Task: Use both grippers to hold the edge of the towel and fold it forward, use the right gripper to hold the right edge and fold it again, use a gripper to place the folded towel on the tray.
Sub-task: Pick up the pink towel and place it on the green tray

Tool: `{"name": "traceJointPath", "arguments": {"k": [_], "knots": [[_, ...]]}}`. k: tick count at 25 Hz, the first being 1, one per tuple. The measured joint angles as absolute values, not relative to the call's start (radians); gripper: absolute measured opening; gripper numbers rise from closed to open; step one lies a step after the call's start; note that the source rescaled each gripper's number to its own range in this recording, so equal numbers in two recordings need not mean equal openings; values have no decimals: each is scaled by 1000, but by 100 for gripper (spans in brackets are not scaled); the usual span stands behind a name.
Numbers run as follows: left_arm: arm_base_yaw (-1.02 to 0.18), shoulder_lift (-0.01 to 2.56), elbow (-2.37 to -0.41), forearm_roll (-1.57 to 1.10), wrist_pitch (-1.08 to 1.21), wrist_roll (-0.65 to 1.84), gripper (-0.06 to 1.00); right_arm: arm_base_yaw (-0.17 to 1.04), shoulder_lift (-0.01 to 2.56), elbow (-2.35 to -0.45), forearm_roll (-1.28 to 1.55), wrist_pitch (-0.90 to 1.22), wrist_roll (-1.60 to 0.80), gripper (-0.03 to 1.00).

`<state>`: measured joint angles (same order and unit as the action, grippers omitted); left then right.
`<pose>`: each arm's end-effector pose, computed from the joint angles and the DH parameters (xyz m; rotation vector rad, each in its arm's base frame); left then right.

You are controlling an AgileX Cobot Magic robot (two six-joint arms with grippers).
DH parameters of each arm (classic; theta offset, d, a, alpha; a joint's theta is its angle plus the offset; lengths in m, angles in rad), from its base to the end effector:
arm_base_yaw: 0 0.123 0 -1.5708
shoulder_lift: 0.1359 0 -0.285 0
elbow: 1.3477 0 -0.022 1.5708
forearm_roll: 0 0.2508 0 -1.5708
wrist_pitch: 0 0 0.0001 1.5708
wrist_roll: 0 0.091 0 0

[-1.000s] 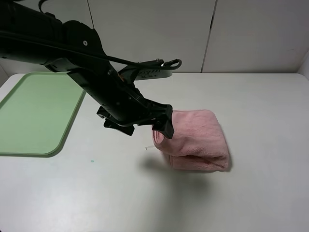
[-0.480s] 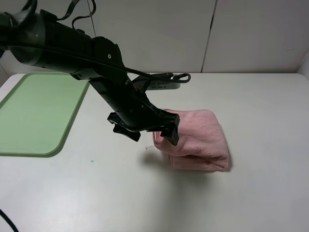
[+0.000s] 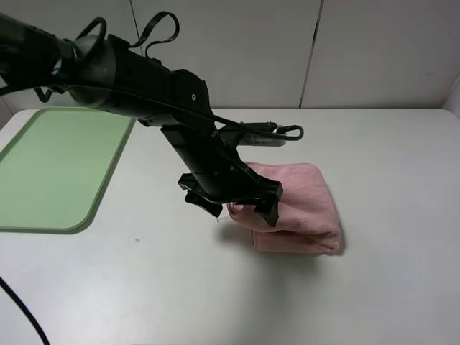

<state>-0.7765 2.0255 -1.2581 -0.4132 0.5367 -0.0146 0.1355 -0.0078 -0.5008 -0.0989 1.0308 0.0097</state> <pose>0.2733 -0.2947 0.1367 0.6307 2.8025 -0.5602 -0.0041 -0.0083 0.2802 -0.1226 1.9983 -0.0245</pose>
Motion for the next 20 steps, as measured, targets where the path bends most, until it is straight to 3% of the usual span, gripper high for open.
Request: {"name": "traceJointPath", "arguments": {"k": [20], "knots": [[-785, 2167, -1347, -383, 541, -24, 96, 135, -8, -501, -97, 1030, 10, 100]]}}
